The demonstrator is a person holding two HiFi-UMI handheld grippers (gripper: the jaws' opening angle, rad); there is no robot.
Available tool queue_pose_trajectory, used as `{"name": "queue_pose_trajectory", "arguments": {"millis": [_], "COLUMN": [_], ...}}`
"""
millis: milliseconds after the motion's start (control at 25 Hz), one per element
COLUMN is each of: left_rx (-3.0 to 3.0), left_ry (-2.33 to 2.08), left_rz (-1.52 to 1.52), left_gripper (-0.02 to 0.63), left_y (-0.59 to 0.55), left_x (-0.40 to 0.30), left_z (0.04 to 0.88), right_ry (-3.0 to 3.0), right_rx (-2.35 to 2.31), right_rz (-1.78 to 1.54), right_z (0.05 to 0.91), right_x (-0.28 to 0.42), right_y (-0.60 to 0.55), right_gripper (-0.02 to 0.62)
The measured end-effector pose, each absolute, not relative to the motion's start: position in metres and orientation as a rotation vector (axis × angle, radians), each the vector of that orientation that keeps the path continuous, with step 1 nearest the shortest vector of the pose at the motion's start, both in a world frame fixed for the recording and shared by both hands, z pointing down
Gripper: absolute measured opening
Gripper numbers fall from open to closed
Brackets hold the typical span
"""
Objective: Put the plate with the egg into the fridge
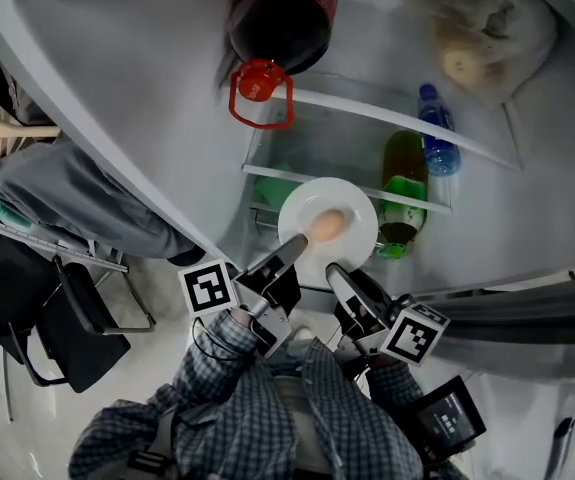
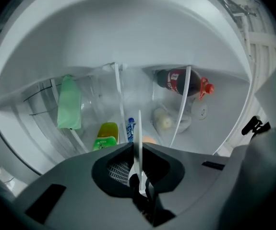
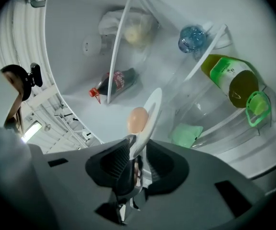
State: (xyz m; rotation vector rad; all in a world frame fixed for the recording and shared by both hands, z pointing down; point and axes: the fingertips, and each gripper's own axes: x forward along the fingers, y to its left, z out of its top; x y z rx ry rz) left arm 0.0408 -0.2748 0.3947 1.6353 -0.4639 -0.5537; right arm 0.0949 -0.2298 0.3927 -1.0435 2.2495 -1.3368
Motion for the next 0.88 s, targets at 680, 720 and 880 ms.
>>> {"name": "queue_pose_trajectory", "arguments": {"millis": [680, 720, 880], "left_rx": [1.711, 1.714, 1.725], "left_ry": [-0.446, -0.45, -0.469], "left_rz": [-0.576, -0.578, -0.583], "left_gripper": [0.034, 0.034, 0.034], "left_y": [-0.286, -0.288, -0.293], "left_x": [0.059, 0.059, 0.06], "left_z": [0.383, 0.382, 0.379], "right_ry": [1.893, 1.874, 1.823], "right_rx": [-0.998, -0.992, -0.985], "right_rz": [-1.52, -1.534, -1.571], "right_z": [0.386, 0.386, 0.385], "right_x": [0.123, 0.123, 0.125], "right_y": [-0.253, -0.254, -0.26], "right_gripper": [0.018, 0.018, 0.018]}}
